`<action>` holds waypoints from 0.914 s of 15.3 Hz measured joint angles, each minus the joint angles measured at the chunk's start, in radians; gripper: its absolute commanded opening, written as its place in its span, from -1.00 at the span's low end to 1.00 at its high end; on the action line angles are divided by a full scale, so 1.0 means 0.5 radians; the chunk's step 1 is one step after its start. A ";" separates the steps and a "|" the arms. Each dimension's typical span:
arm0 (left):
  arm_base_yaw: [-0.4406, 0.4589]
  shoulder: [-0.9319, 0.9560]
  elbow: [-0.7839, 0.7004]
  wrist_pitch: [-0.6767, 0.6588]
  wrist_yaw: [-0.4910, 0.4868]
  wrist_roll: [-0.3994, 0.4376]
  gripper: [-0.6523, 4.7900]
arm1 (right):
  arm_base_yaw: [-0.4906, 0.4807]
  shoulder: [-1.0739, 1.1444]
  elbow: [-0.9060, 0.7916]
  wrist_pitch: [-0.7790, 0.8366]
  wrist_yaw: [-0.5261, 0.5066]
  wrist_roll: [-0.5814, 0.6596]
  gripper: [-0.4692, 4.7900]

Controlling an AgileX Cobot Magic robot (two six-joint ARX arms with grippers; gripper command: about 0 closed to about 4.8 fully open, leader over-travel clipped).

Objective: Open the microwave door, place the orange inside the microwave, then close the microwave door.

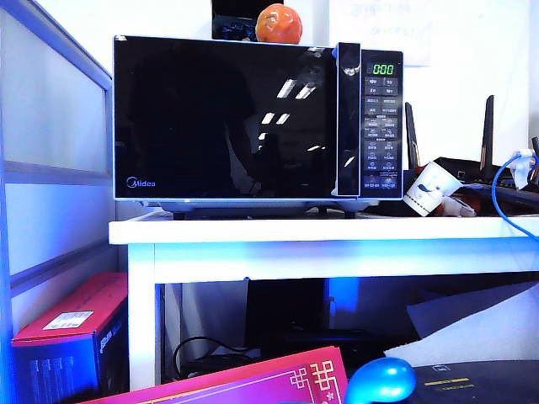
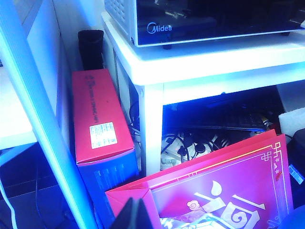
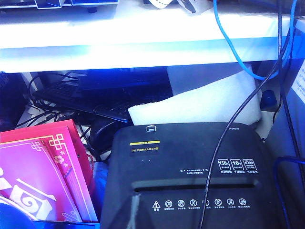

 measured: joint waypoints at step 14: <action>0.000 0.001 -0.002 0.127 -0.363 -0.034 -0.78 | 0.000 0.000 -0.015 0.262 0.056 0.028 -0.84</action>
